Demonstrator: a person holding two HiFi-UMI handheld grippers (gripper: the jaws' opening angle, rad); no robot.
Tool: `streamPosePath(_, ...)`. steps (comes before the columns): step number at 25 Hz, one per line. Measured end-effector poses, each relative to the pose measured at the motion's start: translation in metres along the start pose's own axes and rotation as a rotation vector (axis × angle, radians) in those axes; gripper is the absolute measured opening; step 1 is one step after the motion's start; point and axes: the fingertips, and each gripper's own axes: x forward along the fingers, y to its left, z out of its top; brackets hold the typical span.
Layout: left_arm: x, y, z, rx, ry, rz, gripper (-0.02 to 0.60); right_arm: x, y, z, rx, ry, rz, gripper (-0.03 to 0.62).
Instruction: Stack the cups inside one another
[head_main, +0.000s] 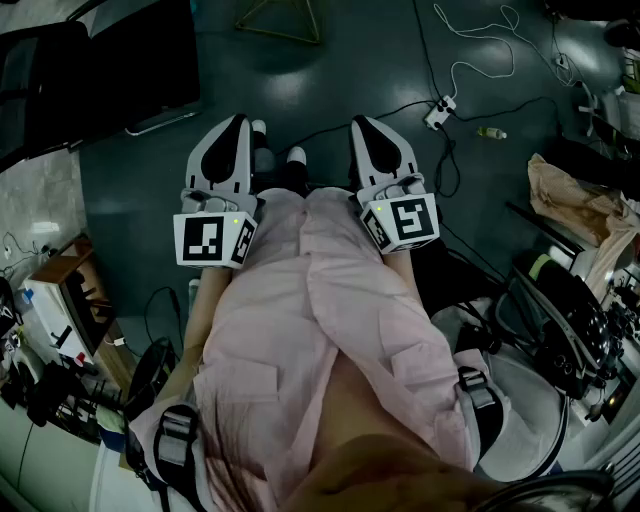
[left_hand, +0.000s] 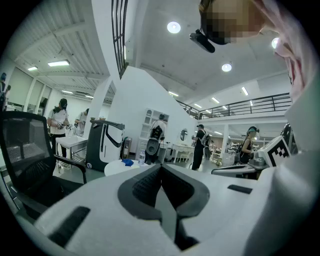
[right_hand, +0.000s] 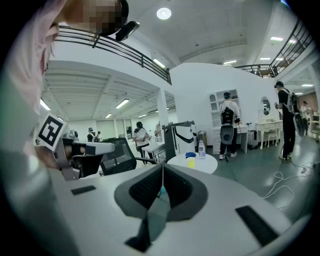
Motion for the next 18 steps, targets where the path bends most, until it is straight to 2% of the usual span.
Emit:
streamPosePath(13,0.002,0.008,-0.008,-0.018,0.015,-0.014,0.017,0.005,0.006,-0.008,-0.004,0.029,-0.010,0.031)
streamPosePath(18,0.008,0.020,-0.006,-0.015,0.009,-0.058,0.016,0.021,0.016,-0.007,-0.018,0.039,-0.025,0.031)
